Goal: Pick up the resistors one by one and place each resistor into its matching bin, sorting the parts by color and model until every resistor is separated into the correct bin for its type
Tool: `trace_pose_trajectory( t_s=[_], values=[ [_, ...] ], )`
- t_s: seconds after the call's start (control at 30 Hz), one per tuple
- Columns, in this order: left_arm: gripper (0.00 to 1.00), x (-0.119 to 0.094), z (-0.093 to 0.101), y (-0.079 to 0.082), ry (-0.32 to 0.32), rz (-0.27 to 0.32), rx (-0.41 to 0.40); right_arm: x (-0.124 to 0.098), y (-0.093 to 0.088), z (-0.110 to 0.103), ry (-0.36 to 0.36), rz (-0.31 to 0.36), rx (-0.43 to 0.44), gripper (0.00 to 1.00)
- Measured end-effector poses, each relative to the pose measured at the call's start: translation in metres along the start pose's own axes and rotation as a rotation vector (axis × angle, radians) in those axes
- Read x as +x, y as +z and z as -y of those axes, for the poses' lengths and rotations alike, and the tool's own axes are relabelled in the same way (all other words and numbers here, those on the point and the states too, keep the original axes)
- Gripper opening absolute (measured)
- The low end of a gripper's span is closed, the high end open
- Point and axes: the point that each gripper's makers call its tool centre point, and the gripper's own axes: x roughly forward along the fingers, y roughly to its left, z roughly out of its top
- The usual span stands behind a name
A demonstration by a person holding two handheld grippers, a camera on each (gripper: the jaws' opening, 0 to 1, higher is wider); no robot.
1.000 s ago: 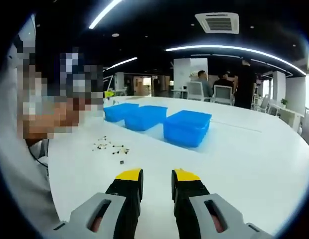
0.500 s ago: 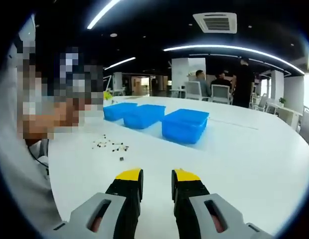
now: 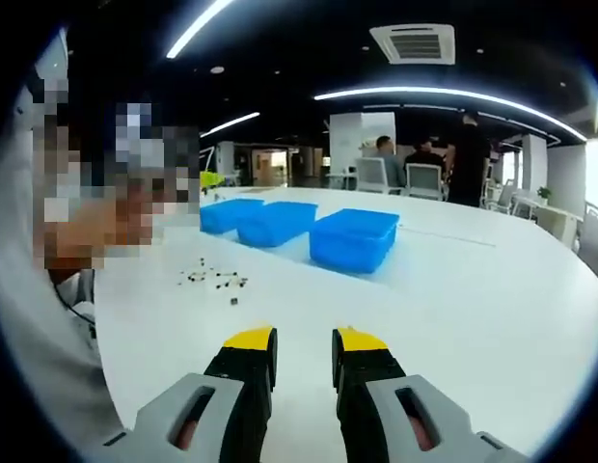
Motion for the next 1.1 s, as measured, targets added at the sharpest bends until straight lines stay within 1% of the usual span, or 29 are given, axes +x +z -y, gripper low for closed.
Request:
trace_pose_trajectory(
  t_s=[0.1,0.13,0.17,0.23,0.27,0.3,0.37,0.43,0.5,0.63,0.77,0.93,0.97,1.1],
  values=[
    [0.15,0.008,0.051,-0.012,-0.106,-0.049,-0.031,-0.003,-0.003,0.002,-0.009,0.003,0.011,0.25],
    [0.15,0.009,0.074,-0.02,-0.144,-0.075,-0.037,-0.004,-0.006,0.003,-0.014,0.0,0.014,0.25],
    [0.15,0.01,0.089,-0.027,-0.159,-0.097,-0.043,-0.005,-0.007,0.004,-0.017,-0.002,0.017,0.25],
    [0.15,0.009,0.12,-0.044,-0.201,-0.153,-0.029,-0.008,-0.008,0.005,-0.021,0.002,0.024,0.25],
    [0.15,0.009,0.132,-0.051,-0.209,-0.176,-0.039,-0.008,-0.008,0.005,-0.022,0.004,0.025,0.25],
    [0.15,0.009,0.139,-0.056,-0.213,-0.188,-0.041,-0.008,-0.009,0.005,-0.024,0.004,0.025,0.25],
    [0.15,0.009,0.155,-0.07,-0.231,-0.225,-0.04,-0.01,-0.009,0.006,-0.027,0.005,0.026,0.25],
    [0.15,0.008,0.163,-0.086,-0.231,-0.27,-0.065,-0.013,-0.009,0.007,-0.03,0.013,0.031,0.25],
    [0.15,0.008,0.165,-0.093,-0.217,-0.293,-0.077,-0.014,-0.009,0.008,-0.031,0.014,0.03,0.25],
    [0.15,0.008,0.166,-0.103,-0.203,-0.324,-0.078,-0.019,-0.013,0.011,-0.035,0.011,0.034,0.25],
    [0.15,0.009,0.17,-0.111,-0.204,-0.346,-0.073,-0.02,-0.016,0.013,-0.037,0.008,0.037,0.25],
    [0.15,0.012,0.174,-0.121,-0.208,-0.38,-0.075,-0.022,-0.015,0.013,-0.033,0.011,0.032,0.25],
    [0.14,0.011,0.174,-0.12,-0.208,-0.372,-0.073,-0.022,-0.015,0.013,-0.034,0.01,0.031,0.25],
    [0.08,0.014,0.172,-0.12,-0.213,-0.378,-0.068,-0.023,-0.017,0.015,-0.038,0.004,0.026,0.25]
  ],
)
